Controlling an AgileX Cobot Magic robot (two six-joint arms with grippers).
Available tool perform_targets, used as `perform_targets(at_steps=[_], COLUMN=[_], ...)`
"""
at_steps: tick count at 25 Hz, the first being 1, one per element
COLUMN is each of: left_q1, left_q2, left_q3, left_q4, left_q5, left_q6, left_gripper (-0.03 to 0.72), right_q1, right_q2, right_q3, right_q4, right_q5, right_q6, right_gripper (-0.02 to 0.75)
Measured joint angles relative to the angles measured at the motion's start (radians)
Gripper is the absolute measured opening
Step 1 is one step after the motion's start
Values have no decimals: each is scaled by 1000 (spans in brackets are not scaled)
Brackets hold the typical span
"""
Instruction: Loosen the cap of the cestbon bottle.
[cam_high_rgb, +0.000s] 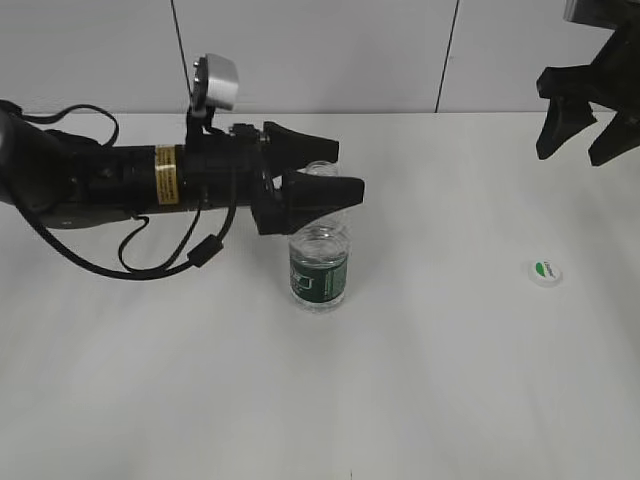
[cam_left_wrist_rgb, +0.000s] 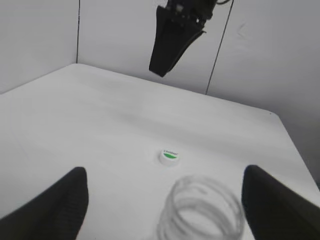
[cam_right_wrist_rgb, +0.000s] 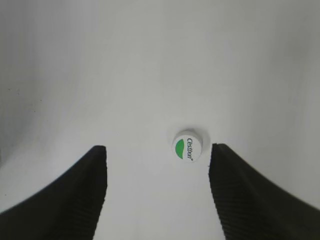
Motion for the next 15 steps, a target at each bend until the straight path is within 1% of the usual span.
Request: perform_targets(at_steps=[6, 9, 13, 15], left_q1=[0, 5, 32, 56], left_q2=[-80, -129, -217, -267], left_q3=[0, 0, 0, 0], left_q4=[0, 0, -3, -9], left_q5=[14, 66, 229, 373], left_q6=[-88, -133, -192, -216], left_gripper=[572, 572, 572, 572], right_q1=[0, 0, 0, 0], right_q2=[0, 0, 0, 0], right_q3=[0, 0, 0, 0], right_q4=[0, 0, -1, -1], right_q5=[25, 40, 104, 139], right_q6=[7, 8, 9, 9], right_gripper=[489, 489, 489, 489])
